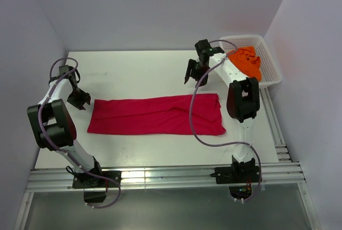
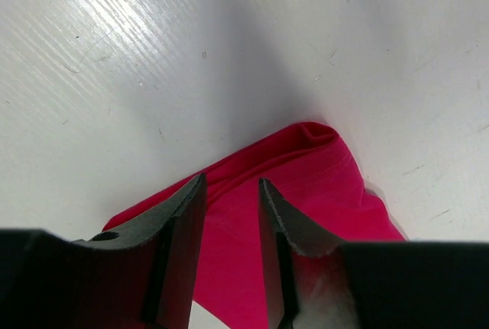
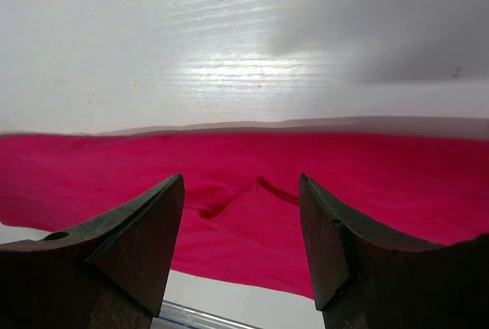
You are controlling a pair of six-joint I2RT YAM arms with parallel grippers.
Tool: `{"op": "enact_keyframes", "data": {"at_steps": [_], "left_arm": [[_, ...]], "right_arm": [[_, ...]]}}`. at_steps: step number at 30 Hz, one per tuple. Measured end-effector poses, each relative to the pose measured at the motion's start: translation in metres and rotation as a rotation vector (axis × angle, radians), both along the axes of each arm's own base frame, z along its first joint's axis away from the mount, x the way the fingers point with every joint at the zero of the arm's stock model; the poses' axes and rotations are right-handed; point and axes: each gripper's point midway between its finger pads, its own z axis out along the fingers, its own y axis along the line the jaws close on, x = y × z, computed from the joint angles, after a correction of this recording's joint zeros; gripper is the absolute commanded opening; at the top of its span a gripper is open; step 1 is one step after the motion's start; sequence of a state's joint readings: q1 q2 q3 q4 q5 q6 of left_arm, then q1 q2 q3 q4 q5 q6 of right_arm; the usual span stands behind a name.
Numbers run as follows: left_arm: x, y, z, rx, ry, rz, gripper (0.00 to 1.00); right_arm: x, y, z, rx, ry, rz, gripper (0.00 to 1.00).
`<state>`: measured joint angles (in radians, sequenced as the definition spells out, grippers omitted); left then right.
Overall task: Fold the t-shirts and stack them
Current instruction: Fold the other side of the tshirt into a rectangle
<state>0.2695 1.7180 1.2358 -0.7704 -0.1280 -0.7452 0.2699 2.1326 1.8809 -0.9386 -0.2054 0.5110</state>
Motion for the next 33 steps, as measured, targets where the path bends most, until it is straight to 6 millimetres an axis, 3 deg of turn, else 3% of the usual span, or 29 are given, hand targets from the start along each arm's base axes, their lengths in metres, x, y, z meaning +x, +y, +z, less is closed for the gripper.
{"op": "enact_keyframes", "data": {"at_steps": [7, 18, 26, 28, 33], "left_arm": [[-0.002, -0.004, -0.012, -0.022, 0.014, -0.005, 0.37], [-0.001, -0.005, -0.017, -0.029, 0.011, -0.009, 0.36], [-0.012, -0.012, -0.033, -0.058, 0.034, -0.015, 0.33], [-0.013, -0.013, -0.034, -0.062, 0.037, -0.016, 0.33], [-0.011, -0.013, -0.034, -0.059, 0.028, -0.019, 0.32]], "right_arm": [[-0.009, 0.021, -0.006, -0.006, 0.011, 0.061, 0.68], [-0.025, 0.020, -0.023, -0.026, 0.066, 0.068, 0.67], [-0.056, 0.020, -0.051, -0.060, 0.163, 0.089, 0.65], [-0.060, 0.020, -0.054, -0.064, 0.176, 0.091, 0.62], [-0.064, 0.020, -0.057, -0.069, 0.185, 0.093, 0.43]]}}
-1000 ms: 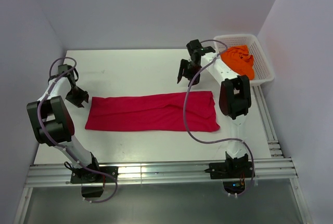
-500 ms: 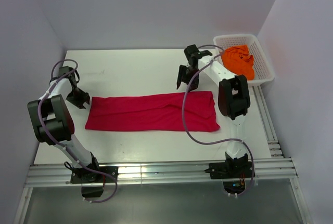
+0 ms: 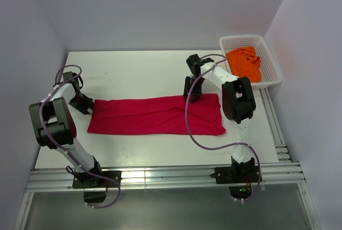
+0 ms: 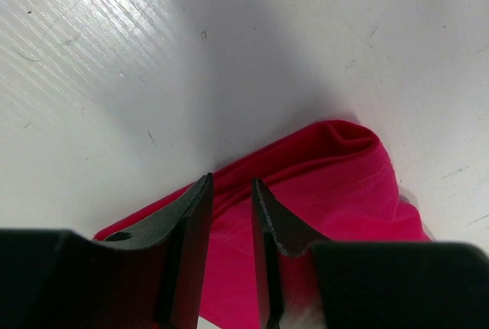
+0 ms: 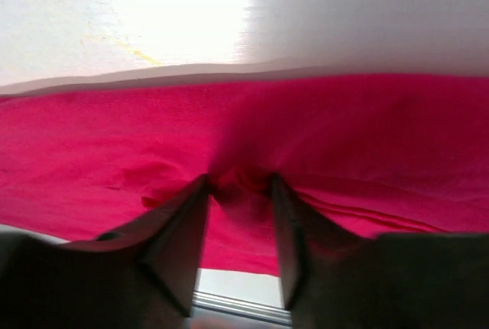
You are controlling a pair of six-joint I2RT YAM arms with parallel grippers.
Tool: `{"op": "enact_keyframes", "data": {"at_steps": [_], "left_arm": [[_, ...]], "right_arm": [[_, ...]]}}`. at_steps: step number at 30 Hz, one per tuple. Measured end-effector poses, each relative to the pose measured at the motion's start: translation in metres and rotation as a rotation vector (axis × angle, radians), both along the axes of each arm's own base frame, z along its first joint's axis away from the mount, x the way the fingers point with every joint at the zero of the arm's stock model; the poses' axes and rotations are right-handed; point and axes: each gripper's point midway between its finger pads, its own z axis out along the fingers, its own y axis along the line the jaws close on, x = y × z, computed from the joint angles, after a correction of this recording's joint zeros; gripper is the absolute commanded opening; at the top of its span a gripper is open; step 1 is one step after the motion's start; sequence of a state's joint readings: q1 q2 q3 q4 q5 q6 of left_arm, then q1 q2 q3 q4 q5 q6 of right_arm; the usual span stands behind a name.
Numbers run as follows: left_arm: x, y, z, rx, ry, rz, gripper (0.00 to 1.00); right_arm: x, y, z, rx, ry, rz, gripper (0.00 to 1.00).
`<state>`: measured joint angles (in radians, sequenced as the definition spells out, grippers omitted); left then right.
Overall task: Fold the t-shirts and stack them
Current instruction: Fold the other side of the tshirt into a rectangle
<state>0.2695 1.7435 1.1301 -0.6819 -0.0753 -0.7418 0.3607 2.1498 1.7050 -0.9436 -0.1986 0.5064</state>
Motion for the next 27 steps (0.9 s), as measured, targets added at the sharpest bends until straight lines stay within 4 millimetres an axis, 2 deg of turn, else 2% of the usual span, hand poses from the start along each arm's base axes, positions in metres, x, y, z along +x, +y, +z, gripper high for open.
{"op": "enact_keyframes", "data": {"at_steps": [2, 5, 13, 22, 27], "left_arm": [[0.000, 0.000, -0.001, 0.000, -0.001, -0.001, 0.32], [-0.002, 0.000, -0.002, 0.000, 0.004, -0.003, 0.32], [-0.002, 0.000, -0.002, 0.004, 0.005, -0.019, 0.31], [-0.001, -0.002, -0.006, -0.005, -0.007, -0.026, 0.30], [-0.002, -0.004, -0.009, -0.015, -0.008, -0.029, 0.30]], "right_arm": [[-0.001, 0.000, -0.001, -0.003, 0.002, -0.001, 0.31], [-0.003, -0.001, -0.003, -0.010, 0.009, -0.003, 0.23], [-0.007, -0.003, 0.001, -0.038, 0.003, 0.000, 0.21], [-0.015, 0.000, 0.030, -0.072, -0.016, 0.024, 0.22], [-0.027, 0.005, 0.041, -0.076, -0.012, 0.053, 0.22]]}}
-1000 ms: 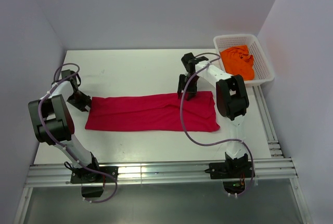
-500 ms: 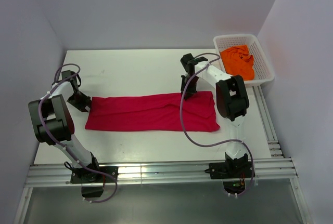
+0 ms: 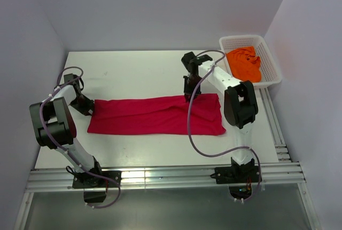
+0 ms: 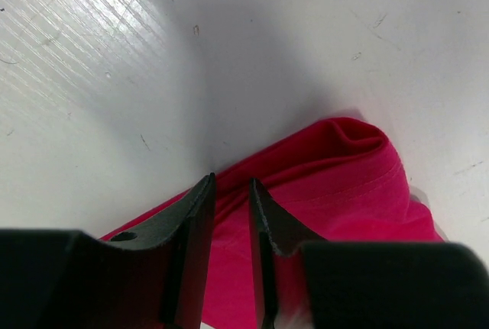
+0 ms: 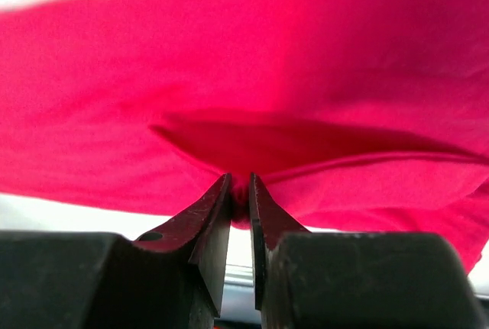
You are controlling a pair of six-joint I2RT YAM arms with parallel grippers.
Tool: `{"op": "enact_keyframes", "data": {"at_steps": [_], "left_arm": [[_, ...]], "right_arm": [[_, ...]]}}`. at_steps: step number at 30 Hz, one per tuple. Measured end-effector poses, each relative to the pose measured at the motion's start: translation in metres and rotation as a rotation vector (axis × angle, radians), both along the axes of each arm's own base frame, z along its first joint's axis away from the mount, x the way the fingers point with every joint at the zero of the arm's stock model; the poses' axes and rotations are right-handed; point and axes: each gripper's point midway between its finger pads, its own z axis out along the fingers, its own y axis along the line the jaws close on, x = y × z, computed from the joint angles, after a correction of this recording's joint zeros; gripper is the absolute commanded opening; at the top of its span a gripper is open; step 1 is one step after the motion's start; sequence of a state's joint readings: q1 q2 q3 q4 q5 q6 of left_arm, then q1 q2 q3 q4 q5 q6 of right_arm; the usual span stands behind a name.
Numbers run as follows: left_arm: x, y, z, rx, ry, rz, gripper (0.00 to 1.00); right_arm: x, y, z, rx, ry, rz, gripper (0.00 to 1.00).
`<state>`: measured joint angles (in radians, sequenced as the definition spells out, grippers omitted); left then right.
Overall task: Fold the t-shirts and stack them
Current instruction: Fold the other side of the tshirt into a rectangle
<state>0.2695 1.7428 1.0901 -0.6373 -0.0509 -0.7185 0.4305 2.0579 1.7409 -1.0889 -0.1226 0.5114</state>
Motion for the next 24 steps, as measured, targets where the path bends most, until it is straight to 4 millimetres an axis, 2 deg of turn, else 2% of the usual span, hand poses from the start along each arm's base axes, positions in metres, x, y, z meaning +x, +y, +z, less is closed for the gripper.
{"op": "enact_keyframes", "data": {"at_steps": [4, 9, 15, 16, 20, 24], "left_arm": [[-0.001, -0.001, -0.002, -0.002, -0.001, -0.001, 0.30], [-0.001, -0.002, -0.004, -0.007, -0.006, -0.003, 0.29], [0.000, -0.002, -0.004, -0.010, -0.011, -0.004, 0.28], [0.001, -0.002, -0.004, -0.010, -0.011, -0.004, 0.28], [0.001, -0.002, -0.004, -0.010, -0.012, -0.005, 0.27], [0.001, -0.003, -0.004, -0.014, -0.017, -0.006, 0.27]], "right_arm": [[-0.014, 0.006, -0.002, -0.002, 0.033, 0.037, 0.24], [-0.045, 0.014, -0.004, -0.023, 0.114, 0.113, 0.30], [-0.080, 0.023, 0.001, -0.033, 0.206, 0.196, 0.43], [-0.085, 0.025, 0.003, -0.027, 0.225, 0.204, 0.48], [-0.093, 0.026, 0.011, -0.012, 0.243, 0.205, 0.63], [-0.085, 0.022, 0.029, -0.030, 0.177, 0.190, 0.64]]}}
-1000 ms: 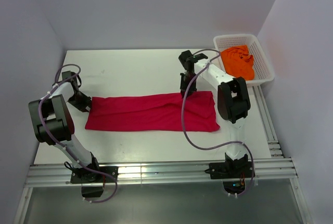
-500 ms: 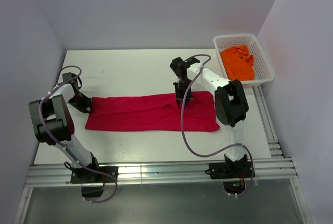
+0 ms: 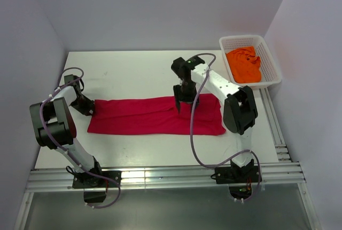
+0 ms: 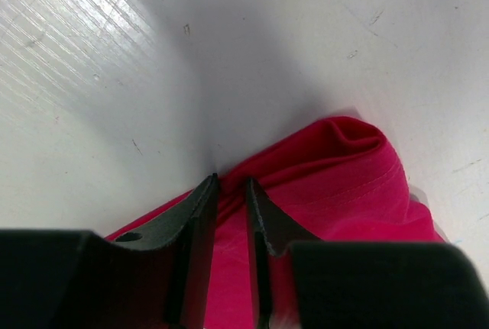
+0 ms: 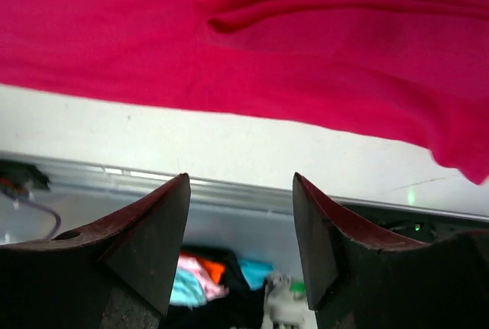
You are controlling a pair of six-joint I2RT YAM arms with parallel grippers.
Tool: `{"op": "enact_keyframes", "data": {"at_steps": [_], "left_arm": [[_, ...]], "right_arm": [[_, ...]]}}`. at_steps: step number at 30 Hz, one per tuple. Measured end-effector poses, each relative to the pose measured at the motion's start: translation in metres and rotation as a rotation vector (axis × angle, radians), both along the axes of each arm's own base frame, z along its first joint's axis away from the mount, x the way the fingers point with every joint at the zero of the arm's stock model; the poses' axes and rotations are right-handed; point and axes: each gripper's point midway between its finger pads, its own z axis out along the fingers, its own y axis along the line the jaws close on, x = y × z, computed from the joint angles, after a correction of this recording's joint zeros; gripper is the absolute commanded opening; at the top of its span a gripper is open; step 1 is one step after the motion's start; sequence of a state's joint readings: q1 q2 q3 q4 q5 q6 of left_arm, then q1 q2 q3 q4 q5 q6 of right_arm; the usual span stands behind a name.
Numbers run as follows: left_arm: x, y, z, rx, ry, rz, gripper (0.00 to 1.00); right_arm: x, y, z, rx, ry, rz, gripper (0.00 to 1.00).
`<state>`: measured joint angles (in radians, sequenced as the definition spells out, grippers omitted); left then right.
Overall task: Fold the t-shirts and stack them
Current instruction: Fold the other side of the tshirt into a rectangle
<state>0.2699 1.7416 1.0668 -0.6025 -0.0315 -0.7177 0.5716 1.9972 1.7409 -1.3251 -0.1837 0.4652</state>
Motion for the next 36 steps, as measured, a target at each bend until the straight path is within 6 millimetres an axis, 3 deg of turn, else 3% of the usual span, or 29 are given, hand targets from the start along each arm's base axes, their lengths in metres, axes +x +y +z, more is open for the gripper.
{"op": "enact_keyframes", "data": {"at_steps": [3, 6, 7, 10, 13, 18, 22, 31, 36], "left_arm": [[0.000, 0.000, 0.000, -0.001, 0.000, -0.001, 0.26], [0.000, -0.001, 0.000, -0.002, 0.001, -0.002, 0.25], [0.000, -0.001, 0.000, -0.003, 0.002, -0.003, 0.25], [0.002, -0.002, 0.002, -0.010, 0.002, -0.008, 0.24], [0.006, -0.003, 0.005, -0.011, -0.007, -0.013, 0.24], [0.007, -0.003, 0.007, -0.015, -0.008, -0.014, 0.24], [0.007, -0.004, 0.007, -0.017, -0.007, -0.015, 0.24], [0.007, -0.006, 0.007, -0.029, -0.011, -0.019, 0.23], [0.008, -0.007, 0.006, -0.031, -0.012, -0.022, 0.23]], "right_arm": [[0.018, -0.006, 0.012, -0.021, -0.091, -0.030, 0.54], [0.039, -0.017, 0.012, -0.042, -0.154, -0.075, 0.10], [0.048, -0.024, 0.008, -0.054, -0.167, -0.096, 0.00], [0.068, -0.047, -0.008, -0.103, -0.191, -0.157, 0.00], [0.074, -0.070, -0.033, -0.160, -0.175, -0.185, 0.00], [0.061, -0.094, -0.073, -0.226, -0.097, -0.198, 0.00], [0.050, -0.100, -0.089, -0.241, -0.069, -0.198, 0.00], [0.032, -0.101, -0.090, -0.207, -0.067, -0.206, 0.00], [0.011, -0.089, -0.086, -0.139, 0.001, -0.186, 0.00]]}}
